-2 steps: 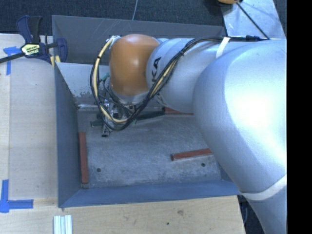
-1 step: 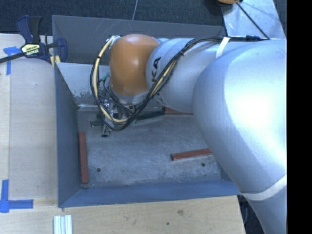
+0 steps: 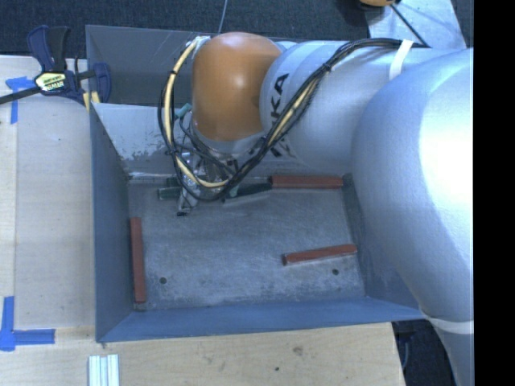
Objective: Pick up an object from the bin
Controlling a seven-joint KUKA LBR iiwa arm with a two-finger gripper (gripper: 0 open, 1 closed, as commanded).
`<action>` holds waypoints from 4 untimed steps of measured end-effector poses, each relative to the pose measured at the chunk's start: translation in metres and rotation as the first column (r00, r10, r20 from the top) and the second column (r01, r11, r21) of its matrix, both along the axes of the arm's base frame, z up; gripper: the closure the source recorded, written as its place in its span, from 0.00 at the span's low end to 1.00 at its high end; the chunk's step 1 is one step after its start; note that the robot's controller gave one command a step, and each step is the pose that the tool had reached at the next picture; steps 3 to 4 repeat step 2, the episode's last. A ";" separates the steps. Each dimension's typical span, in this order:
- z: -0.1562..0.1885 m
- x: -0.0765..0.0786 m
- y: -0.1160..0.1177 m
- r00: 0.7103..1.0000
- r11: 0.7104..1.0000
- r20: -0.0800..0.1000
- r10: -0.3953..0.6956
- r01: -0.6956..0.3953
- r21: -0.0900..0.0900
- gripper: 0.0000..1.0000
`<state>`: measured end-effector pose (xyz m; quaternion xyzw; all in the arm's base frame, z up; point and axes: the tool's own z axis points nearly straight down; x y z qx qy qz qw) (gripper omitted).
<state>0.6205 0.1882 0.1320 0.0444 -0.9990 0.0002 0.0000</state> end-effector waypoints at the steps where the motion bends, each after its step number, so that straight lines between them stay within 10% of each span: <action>1: 0.052 -0.004 0.001 1.000 1.000 0.002 -0.007 0.007 0.001 1.00; 4: 0.087 0.001 0.003 1.000 1.000 0.001 -0.014 0.014 0.001 1.00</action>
Offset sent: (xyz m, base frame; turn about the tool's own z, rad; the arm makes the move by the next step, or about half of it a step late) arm 0.0035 0.0043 0.1029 0.0184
